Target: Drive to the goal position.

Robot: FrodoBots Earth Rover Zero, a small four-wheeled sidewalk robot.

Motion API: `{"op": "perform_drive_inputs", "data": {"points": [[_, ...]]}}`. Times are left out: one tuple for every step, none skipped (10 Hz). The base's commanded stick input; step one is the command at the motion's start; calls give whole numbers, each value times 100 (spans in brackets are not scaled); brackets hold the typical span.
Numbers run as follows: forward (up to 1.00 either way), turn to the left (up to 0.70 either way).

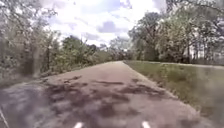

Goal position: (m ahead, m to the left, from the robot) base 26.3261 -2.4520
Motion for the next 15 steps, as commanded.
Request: {"op": "perform_drive_inputs", "data": {"points": [[100, 0], [100, 0], [100, 0], [100, 0], [100, -4], [100, -27], [100, -27], [100, -27], [100, -27], [100, -27], [100, -27], [100, -27], [100, -4], [100, 0], [100, 0]]}}
